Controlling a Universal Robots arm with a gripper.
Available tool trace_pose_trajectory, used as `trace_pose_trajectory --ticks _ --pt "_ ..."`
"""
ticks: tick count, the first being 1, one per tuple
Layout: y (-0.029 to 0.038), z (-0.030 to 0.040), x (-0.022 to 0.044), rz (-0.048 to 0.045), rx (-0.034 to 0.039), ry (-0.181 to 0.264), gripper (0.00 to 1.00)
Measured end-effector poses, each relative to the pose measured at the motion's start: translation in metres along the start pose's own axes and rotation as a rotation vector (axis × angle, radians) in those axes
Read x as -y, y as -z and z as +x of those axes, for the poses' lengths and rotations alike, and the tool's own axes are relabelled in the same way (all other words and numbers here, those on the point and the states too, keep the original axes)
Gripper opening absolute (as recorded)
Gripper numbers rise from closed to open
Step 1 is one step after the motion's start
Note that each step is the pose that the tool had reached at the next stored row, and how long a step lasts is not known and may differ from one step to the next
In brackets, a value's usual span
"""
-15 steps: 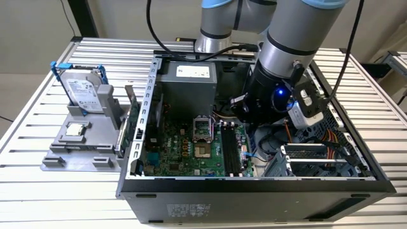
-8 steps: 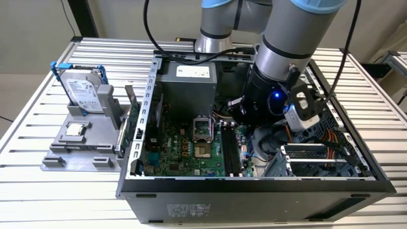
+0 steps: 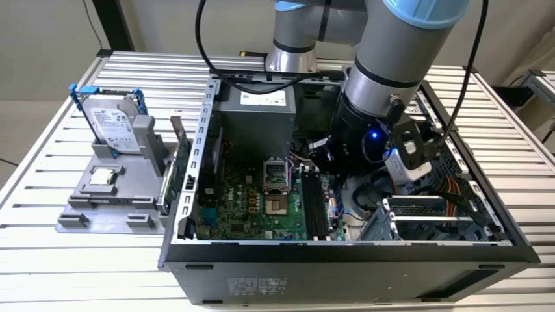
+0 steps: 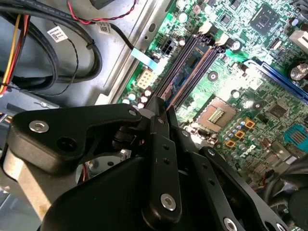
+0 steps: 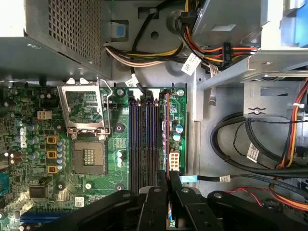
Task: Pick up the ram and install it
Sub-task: 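Insert the ram into the slot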
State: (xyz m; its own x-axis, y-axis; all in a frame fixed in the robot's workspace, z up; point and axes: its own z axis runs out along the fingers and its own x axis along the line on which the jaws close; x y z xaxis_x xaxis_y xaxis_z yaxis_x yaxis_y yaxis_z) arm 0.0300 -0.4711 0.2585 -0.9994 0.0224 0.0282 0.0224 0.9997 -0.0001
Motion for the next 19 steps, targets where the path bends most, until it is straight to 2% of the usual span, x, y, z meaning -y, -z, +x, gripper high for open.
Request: trace_pose_trajectory --ticks 7,19 --pt "-0.0092 -0.0002 0.0005 0.0009 -0.0001 0.0 0.0" --pt "-0.021 0.0015 0.0006 0.0013 -0.0002 0.001 0.0"
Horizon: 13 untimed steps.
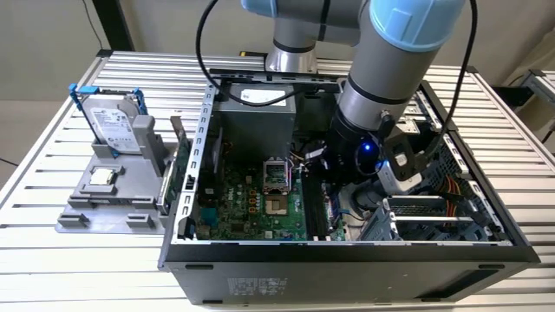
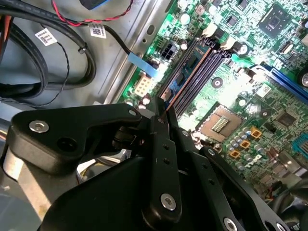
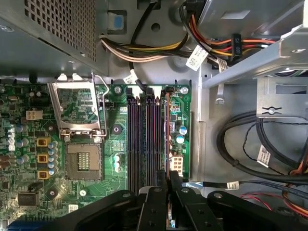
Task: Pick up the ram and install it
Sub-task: 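Insert the ram into the slot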
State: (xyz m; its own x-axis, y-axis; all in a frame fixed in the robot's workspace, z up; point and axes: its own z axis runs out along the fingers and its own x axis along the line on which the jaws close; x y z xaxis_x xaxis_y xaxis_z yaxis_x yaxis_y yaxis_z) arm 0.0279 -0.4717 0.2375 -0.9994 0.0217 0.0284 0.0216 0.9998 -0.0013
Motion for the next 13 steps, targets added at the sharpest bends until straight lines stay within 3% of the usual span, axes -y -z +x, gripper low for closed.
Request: trace_pose_trajectory --ticks 13 --pt "-0.0086 0.0028 0.0012 -0.0001 0.0 0.003 0.0"
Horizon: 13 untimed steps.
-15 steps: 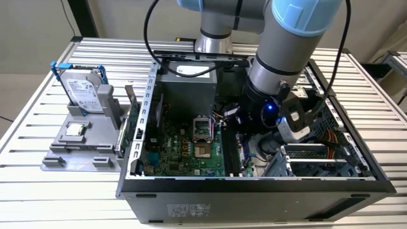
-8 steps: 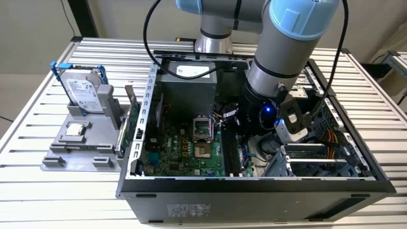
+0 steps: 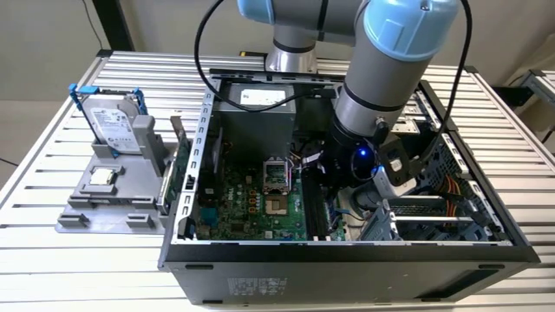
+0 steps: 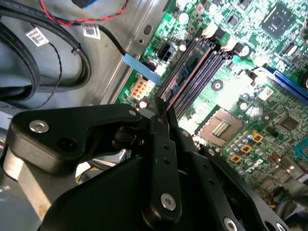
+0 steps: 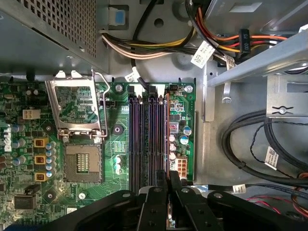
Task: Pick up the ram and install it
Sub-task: 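Insert the ram into the slot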
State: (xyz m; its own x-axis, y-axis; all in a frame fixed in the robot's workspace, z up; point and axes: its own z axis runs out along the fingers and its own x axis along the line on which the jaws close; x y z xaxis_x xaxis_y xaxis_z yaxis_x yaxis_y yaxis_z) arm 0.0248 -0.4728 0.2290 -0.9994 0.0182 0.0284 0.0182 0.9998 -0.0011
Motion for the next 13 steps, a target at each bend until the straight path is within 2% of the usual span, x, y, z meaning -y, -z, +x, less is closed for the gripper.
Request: trace_pose_trajectory --ticks 6,13 --pt "-0.0042 0.0005 0.0005 0.0004 -0.0001 0.0 0.0" --pt "-0.0054 0.0026 0.0019 0.0005 -0.0001 0.0 0.0"
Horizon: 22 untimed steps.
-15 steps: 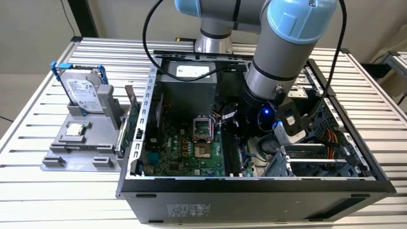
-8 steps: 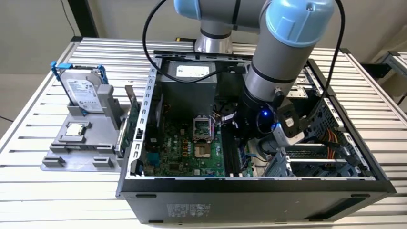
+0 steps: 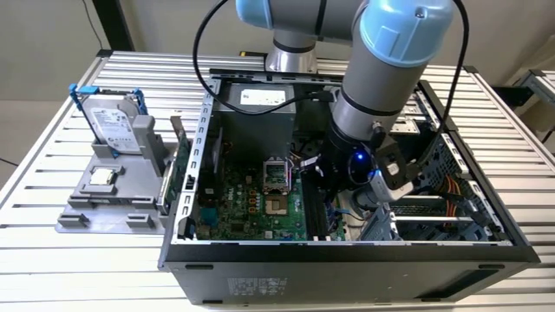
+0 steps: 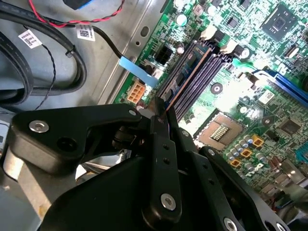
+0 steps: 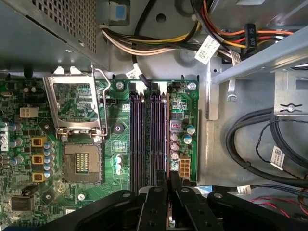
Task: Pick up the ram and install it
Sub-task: 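Insert the ram into the slot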
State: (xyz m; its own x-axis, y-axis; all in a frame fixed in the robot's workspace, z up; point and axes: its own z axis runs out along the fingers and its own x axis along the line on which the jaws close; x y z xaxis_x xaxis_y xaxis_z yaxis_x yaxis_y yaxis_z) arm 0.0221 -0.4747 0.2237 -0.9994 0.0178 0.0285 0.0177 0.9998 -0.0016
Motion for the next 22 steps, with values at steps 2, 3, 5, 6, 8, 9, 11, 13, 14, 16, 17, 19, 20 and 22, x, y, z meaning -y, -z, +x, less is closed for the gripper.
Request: trace_pose_trajectory --ticks 2,3,5,6,8,9,11,13,14,16,17,19,20,22 --pt "-0.0005 0.0006 0.0 -0.0002 0.0001 0.0 0.0" --pt "-0.0008 0.0005 0.0 -0.0003 0.0 0.0 0.0" --pt "-0.0016 0.0006 0.0 -0.0002 -0.0001 0.0 0.0" --pt "-0.0022 0.0006 0.0 0.0 -0.0001 0.0 0.0" --pt "-0.0031 0.0006 0.0 0.0003 -0.0002 -0.001 0.0" --pt "-0.0036 0.0006 0.0 0.0004 -0.0002 -0.002 0.0" --pt "-0.0047 0.0005 0.0 0.0003 -0.0001 -0.004 0.0" --pt "-0.0054 0.0005 0.0001 0.0004 -0.0002 -0.005 0.0" --pt "-0.0057 0.0005 0.0001 0.0006 -0.0002 -0.006 0.0" --pt "-0.0063 0.0005 0.0001 0.0009 -0.0003 -0.008 0.0" --pt "-0.0068 0.0005 0.0001 0.0002 -0.0001 -0.009 0.0" --pt "-0.0073 0.0005 0.0 0.0 -0.0002 -0.01 0.0" --pt "-0.0075 0.0005 0.0 0.0001 -0.0002 -0.011 0.0" --pt "-0.008 0.0008 0.0 0.0 -0.0002 -0.012 0.0"
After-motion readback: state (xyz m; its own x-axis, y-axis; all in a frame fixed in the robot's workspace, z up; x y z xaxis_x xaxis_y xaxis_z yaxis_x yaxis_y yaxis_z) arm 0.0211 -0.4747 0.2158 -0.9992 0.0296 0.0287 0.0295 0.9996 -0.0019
